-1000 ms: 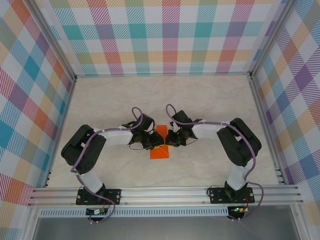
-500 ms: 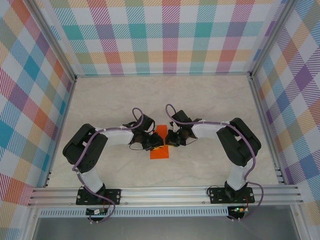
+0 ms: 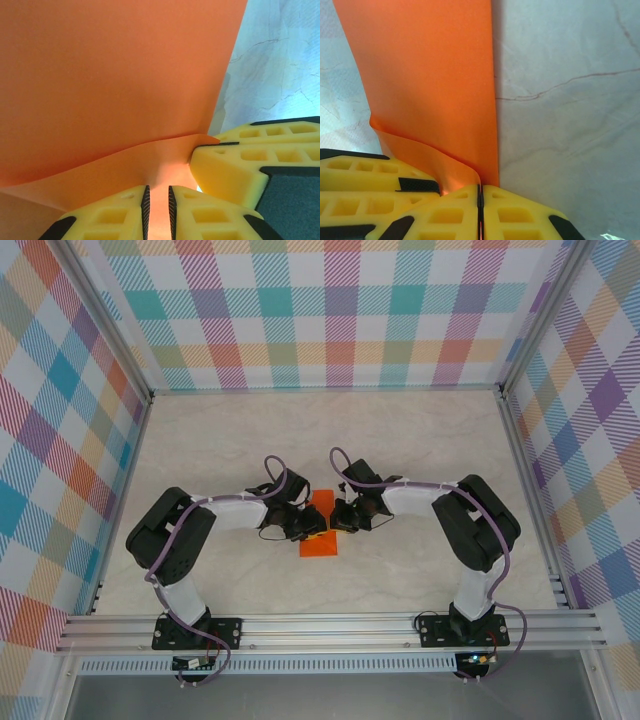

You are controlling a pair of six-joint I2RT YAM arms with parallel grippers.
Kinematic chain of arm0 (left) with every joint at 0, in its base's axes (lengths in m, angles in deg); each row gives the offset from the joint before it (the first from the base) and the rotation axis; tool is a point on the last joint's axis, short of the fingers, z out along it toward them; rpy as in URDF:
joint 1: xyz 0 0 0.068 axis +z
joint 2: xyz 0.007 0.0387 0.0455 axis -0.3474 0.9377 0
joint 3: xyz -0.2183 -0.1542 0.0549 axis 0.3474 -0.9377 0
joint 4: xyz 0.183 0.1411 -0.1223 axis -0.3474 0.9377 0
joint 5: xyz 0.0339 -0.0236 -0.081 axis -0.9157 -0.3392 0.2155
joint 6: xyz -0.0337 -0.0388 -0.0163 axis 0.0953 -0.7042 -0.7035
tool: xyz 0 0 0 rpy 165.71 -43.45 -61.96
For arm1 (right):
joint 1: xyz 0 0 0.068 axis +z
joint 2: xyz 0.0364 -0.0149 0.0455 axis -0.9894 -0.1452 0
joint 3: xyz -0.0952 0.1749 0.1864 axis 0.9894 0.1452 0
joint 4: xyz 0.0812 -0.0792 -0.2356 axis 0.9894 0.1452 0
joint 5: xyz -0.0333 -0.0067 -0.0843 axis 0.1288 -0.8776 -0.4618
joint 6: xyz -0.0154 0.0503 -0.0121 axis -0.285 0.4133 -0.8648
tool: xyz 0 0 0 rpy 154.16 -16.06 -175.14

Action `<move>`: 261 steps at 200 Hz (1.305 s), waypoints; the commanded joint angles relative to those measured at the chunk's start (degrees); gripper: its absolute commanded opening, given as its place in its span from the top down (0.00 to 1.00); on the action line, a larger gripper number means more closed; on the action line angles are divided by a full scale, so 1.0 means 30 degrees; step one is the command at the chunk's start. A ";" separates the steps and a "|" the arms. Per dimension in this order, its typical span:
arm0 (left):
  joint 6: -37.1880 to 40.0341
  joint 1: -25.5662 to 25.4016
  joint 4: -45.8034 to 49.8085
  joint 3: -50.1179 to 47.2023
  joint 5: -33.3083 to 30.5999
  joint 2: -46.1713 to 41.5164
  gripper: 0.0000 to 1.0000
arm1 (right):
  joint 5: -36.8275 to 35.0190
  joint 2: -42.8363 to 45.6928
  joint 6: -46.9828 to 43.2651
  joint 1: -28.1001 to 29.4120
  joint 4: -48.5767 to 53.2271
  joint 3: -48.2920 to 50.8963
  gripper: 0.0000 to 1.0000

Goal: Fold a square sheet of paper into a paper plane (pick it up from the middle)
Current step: Fold the triangle a second time at the center of the table.

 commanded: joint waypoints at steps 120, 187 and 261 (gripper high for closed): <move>0.0024 0.0123 0.1985 0.0001 -0.1534 0.0606 0.83 | -0.0309 0.4860 0.0598 0.0518 0.1692 0.1428 0.88; -0.0232 0.0116 0.1959 -0.0161 -0.1843 0.0492 0.83 | 0.0248 0.3520 0.1208 0.2201 0.1269 0.1426 0.91; -0.0421 0.0130 0.1897 -0.0327 -0.1921 0.0375 0.83 | -0.0536 0.1833 0.1327 0.2393 0.1783 0.1101 0.92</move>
